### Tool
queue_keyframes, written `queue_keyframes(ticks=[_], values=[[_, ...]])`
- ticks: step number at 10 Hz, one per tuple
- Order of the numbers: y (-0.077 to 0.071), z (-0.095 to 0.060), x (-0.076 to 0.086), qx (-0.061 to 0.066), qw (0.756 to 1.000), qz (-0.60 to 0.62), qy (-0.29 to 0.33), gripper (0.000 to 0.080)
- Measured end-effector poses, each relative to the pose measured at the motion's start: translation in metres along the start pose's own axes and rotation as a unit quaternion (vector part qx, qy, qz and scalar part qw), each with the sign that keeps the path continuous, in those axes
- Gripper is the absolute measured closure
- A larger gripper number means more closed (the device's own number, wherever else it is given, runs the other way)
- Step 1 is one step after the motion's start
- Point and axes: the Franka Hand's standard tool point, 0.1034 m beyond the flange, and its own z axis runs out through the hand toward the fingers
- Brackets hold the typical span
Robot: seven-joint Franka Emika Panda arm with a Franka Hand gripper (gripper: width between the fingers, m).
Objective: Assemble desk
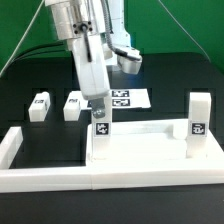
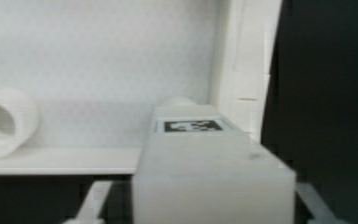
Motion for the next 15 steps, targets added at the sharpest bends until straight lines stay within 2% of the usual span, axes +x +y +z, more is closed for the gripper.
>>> queue_keyframes(ticks=[2,3,4,5,6,7,10,11,12,13,14,15], values=[[0.0,0.001,0.0,0.0,1.0,-0.017,0.0,0.0509],[0.0,0.0,0.0,0.0,1.0,-0.024,0.0,0.0282],[-0.001,-0.001,0.0,-0.003,0.991,-0.132,0.004,0.0282],[-0.003,-0.002,-0.005,-0.009,0.974,-0.226,-0.002,0.0172],[0.0,-0.001,-0.015,-0.024,0.954,-0.299,-0.012,0.0172],[-0.001,-0.001,-0.013,-0.023,0.949,-0.313,-0.01,0.0154],[-0.001,-0.001,-0.011,-0.022,0.912,-0.41,-0.012,0.0151],[-0.002,-0.002,-0.007,-0.033,0.844,-0.536,-0.007,0.0151],[-0.002,-0.001,-0.007,-0.036,0.812,-0.582,-0.01,0.0151],[-0.002,-0.001,-0.008,-0.034,0.83,-0.557,-0.01,0.0151],[-0.002,-0.001,-0.008,-0.035,0.834,-0.551,-0.01,0.0169],[-0.002,0.0,-0.008,-0.034,0.842,-0.538,-0.01,0.0346]])
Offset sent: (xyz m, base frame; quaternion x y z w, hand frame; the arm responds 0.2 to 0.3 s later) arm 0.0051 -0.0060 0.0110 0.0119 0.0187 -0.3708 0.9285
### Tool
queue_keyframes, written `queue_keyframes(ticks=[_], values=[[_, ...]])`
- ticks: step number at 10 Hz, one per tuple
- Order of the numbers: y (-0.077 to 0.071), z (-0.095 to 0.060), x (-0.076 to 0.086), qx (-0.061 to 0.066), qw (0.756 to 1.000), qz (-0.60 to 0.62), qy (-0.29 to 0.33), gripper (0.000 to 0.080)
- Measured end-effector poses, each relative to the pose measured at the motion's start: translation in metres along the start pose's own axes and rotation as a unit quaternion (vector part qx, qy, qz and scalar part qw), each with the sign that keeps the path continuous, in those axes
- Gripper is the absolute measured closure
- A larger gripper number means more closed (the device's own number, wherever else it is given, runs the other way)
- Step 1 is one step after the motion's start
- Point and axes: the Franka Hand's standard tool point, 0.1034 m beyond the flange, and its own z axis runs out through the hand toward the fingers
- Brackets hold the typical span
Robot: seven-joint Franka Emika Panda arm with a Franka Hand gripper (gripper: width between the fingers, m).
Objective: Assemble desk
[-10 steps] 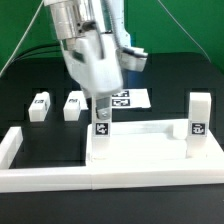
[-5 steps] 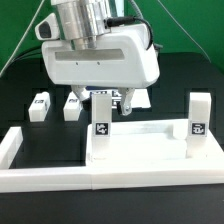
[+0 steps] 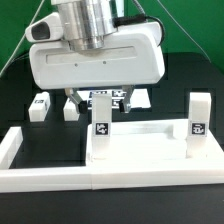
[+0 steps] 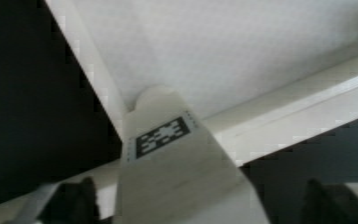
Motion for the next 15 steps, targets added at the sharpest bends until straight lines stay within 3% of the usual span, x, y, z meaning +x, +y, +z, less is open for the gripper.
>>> queue_keyframes(ticks=[1,2,4,6,8,9,10,13,14,15], values=[[0.0,0.0,0.0,0.0,1.0,0.028,0.0,0.0346],[0.003,0.0,0.0,-0.003,0.999,0.05,0.0,0.0499],[0.004,0.001,0.0,-0.002,0.992,0.126,0.0,0.0501],[0.002,0.001,0.002,-0.001,0.966,0.259,0.0,0.0501],[-0.004,0.001,0.002,-0.001,0.907,0.42,-0.015,0.0505],[-0.008,0.002,0.003,0.006,0.857,0.514,-0.024,0.0505],[-0.009,0.004,0.004,0.014,0.823,0.567,-0.031,0.0505],[-0.008,0.004,0.004,0.016,0.831,0.555,-0.031,0.0506],[-0.008,0.004,0.004,0.016,0.847,0.531,-0.03,0.0327],[-0.008,0.003,0.002,0.013,0.897,0.44,-0.032,0.0192]])
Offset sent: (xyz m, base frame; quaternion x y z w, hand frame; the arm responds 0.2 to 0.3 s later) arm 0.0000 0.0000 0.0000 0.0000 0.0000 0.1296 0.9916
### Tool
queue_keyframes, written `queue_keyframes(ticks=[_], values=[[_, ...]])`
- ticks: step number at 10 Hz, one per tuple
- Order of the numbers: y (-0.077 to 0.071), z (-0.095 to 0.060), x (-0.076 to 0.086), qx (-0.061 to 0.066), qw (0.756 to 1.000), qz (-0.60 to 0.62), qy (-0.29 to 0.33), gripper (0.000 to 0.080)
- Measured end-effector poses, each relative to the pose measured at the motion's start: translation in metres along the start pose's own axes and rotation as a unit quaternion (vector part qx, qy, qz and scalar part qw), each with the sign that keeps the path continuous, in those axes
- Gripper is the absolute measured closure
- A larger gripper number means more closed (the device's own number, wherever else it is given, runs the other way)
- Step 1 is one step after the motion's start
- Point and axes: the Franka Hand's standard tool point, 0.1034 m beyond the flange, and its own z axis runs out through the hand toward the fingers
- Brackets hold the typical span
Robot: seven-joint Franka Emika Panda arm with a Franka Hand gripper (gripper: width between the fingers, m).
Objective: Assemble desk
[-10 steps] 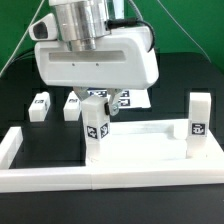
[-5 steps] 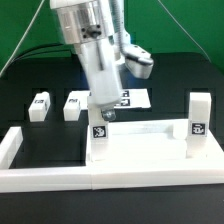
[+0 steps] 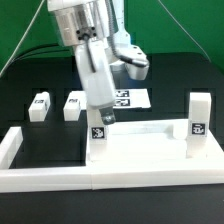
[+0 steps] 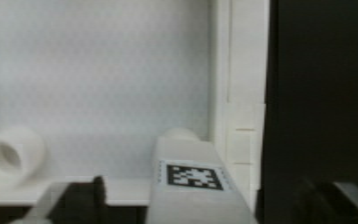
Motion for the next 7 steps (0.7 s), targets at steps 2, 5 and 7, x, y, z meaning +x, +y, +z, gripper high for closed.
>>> queue_keyframes(ticks=[2,5,7], values=[[0.006,-0.003,-0.001,-0.019,0.985,-0.173,-0.018,0.0157],[0.008,-0.003,0.005,-0.014,0.96,-0.277,-0.018,0.0152],[0.004,-0.005,0.018,-0.029,0.907,-0.421,-0.005,0.0151]])
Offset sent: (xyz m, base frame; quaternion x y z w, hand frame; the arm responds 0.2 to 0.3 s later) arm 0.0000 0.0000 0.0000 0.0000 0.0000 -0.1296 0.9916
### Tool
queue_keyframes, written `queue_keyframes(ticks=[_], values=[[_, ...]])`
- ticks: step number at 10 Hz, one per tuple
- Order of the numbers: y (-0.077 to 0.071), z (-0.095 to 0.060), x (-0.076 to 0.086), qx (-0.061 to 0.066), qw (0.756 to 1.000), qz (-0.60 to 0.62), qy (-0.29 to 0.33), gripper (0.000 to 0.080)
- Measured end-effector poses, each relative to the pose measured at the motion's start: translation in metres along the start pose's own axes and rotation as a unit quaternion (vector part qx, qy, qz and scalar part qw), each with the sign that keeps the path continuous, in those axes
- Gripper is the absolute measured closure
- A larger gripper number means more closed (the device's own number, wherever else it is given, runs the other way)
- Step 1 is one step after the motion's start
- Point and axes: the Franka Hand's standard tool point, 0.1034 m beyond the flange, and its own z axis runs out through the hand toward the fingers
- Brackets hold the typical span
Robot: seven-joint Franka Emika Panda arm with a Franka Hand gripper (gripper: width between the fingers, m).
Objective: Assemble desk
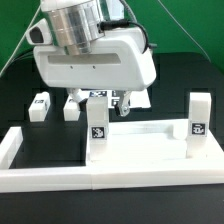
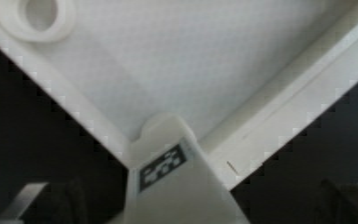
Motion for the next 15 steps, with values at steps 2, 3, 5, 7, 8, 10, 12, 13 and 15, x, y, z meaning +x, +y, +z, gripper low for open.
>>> queue_keyframes(ticks=[2,3,5,7,8,10,12,13,15], values=[[-0.011,-0.002,0.013,-0.018,0.991,-0.133,0.009,0.0151],[-0.009,-0.001,0.012,-0.016,0.995,-0.094,0.009,0.0285],[-0.009,0.0,0.012,-0.017,0.997,-0.077,0.009,0.046],[-0.004,0.0,0.013,-0.02,1.0,0.002,0.011,0.0504],[-0.003,0.0,0.013,-0.02,0.999,0.026,0.011,0.0504],[-0.001,0.0,0.013,-0.017,0.979,0.204,0.012,0.0504],[0.003,0.0,0.011,0.008,0.922,0.388,-0.004,0.0504],[0.004,0.0,0.011,0.017,0.89,0.456,-0.013,0.0504],[0.001,0.0,0.009,0.011,0.86,0.51,-0.012,0.0504]])
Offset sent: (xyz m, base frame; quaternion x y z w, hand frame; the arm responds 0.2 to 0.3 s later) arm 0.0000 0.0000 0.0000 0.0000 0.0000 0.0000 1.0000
